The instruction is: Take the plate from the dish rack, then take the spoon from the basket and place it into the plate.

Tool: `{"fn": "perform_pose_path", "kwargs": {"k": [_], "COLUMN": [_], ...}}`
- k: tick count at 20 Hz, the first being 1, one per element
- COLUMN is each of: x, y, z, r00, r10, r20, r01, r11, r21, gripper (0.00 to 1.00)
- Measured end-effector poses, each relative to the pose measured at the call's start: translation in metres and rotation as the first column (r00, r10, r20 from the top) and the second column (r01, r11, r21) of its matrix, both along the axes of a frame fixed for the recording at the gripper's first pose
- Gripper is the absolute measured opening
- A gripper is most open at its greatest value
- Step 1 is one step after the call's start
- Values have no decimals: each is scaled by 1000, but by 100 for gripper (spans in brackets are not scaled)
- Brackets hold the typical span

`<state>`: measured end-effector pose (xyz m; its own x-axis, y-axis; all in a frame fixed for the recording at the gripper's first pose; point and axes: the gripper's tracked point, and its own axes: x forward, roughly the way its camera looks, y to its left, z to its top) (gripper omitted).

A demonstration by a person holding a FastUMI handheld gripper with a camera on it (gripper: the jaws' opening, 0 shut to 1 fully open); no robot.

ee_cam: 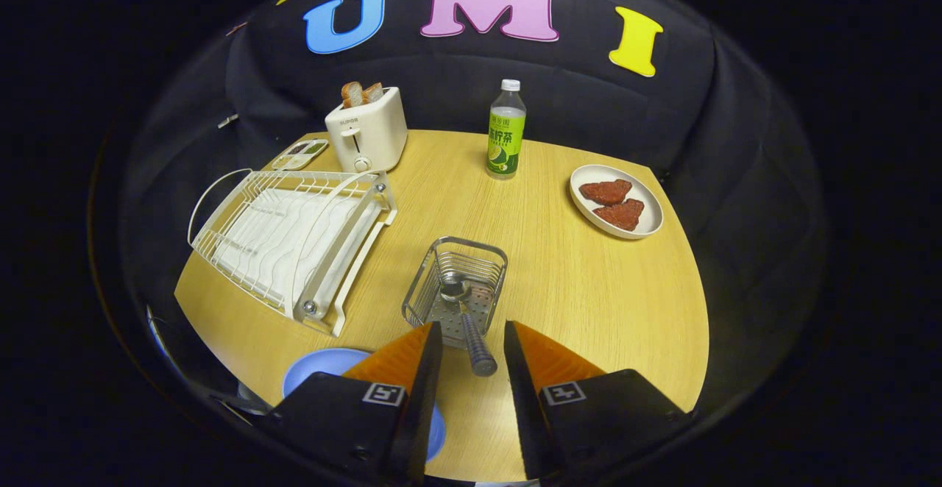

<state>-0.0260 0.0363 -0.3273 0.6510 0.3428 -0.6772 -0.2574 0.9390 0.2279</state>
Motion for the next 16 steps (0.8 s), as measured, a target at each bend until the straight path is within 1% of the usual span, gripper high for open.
{"fn": "perform_pose_path", "kwargs": {"k": [1,2,3,4,5,6,8,11,16], "x": [1,0,-1,-4,-3,-4,-3,-9,-18], "y": [0,-1,2,6,7,8,5,2,-10], "z": [-4,-8,-11,-12,-9,-10,-7,3,37], "r00": [1000,1000,999,998,998,998,998,998,999], "r10": [1,5,7,21,15,11,-10,-29,-53], "r20": [-9,-22,-35,-58,-58,-68,-62,-49,11], "r01": [-1,-5,-7,-21,-14,-9,12,31,52], "r11": [1000,1000,1000,1000,1000,1000,1000,999,997], "r21": [-7,-15,-9,4,22,29,24,26,56], "gripper": [48,33,26,23,22,16,14,14,14]}}
